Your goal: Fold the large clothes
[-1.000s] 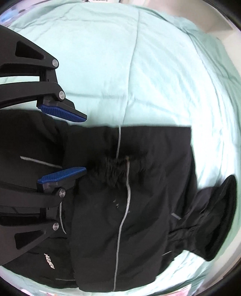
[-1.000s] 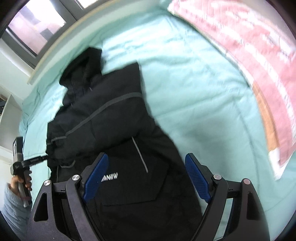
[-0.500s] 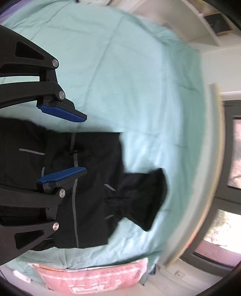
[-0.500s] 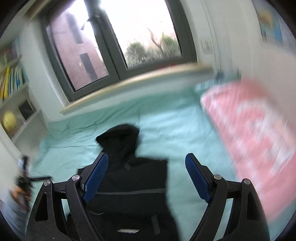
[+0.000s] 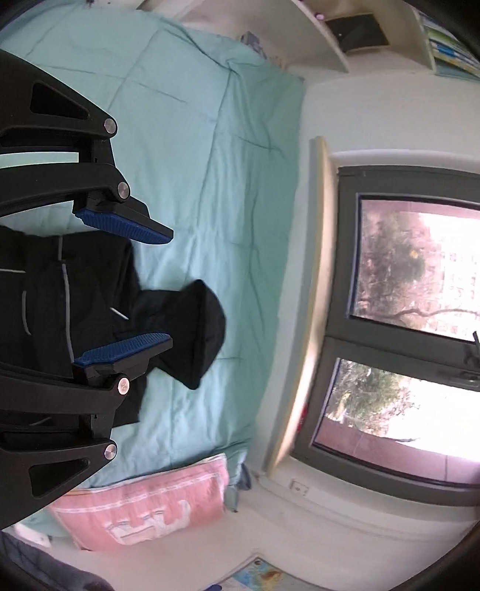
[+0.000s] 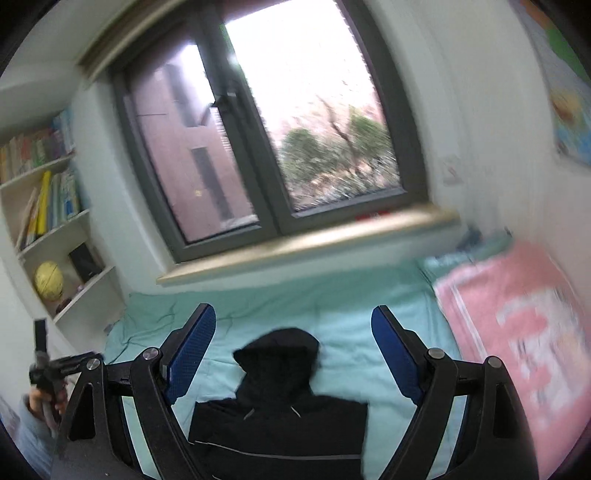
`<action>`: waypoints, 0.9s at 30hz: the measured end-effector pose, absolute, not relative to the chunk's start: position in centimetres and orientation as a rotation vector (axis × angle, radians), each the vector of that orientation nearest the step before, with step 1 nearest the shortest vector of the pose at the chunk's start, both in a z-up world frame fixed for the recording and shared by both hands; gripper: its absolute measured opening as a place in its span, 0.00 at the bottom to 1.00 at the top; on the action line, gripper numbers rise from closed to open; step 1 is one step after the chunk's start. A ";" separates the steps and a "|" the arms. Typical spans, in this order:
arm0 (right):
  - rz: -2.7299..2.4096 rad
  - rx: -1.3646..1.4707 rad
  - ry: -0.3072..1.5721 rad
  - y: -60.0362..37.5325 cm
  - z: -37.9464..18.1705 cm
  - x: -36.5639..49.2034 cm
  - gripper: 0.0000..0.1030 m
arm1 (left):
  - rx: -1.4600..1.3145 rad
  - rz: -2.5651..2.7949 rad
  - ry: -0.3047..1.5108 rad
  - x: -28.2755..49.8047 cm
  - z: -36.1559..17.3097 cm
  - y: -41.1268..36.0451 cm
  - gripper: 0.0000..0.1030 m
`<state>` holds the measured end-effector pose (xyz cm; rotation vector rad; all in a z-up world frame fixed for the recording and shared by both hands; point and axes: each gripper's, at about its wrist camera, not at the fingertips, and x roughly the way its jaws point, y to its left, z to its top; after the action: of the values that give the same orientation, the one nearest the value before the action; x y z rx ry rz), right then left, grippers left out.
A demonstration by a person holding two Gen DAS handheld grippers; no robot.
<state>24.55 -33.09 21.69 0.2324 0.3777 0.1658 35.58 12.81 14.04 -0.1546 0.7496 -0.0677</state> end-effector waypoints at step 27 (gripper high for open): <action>0.248 0.565 0.987 -28.4 -17.4 55.8 0.89 | -0.173 -0.075 1.051 56.8 -19.2 5.6 0.50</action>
<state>55.82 -28.37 -17.38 0.5651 0.9872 0.2478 56.85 5.59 -19.24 -0.1731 1.0508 -0.0752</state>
